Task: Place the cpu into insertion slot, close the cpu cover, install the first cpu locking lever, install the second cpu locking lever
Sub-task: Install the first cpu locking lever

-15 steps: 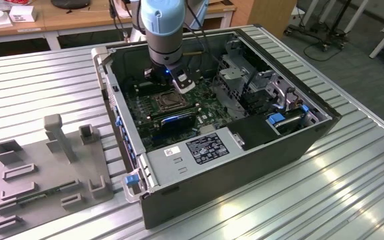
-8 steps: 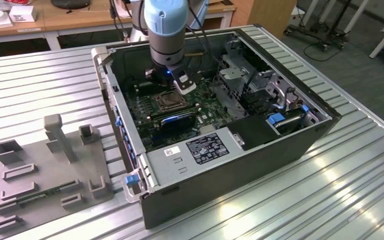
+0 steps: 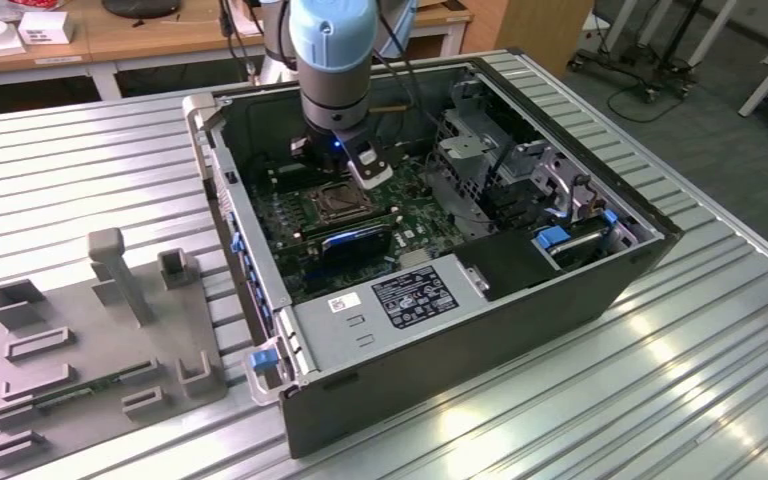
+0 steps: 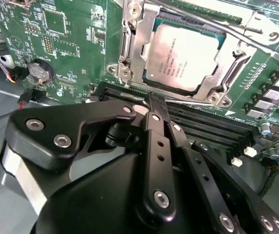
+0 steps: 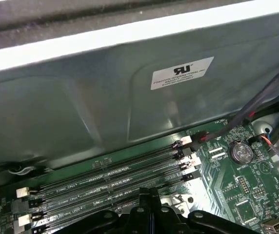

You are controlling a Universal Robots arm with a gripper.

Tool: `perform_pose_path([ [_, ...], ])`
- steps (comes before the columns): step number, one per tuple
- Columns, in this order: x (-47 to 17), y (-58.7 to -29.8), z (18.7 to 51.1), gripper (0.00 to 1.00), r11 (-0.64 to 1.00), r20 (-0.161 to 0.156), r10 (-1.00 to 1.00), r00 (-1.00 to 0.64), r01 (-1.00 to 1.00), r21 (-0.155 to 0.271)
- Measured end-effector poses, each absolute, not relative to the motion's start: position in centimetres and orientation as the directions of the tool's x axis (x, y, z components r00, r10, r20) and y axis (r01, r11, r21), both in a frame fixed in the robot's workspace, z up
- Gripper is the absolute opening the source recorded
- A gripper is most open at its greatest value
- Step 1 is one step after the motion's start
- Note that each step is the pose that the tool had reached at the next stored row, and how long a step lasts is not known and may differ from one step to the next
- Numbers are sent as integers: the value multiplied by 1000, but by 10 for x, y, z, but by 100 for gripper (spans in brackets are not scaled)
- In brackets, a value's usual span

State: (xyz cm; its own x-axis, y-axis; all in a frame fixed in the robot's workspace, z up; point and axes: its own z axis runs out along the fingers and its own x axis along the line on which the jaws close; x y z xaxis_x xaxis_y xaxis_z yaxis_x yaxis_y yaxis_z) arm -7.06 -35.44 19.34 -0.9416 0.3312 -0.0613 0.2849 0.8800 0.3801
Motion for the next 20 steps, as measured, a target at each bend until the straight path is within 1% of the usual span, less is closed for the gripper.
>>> perform_pose_path([
  [9,-71,-354,209,11,879,-61,332,-941,285,382],
  [20,-78,-354,209,11,876,-59,337,-940,290,386],
])
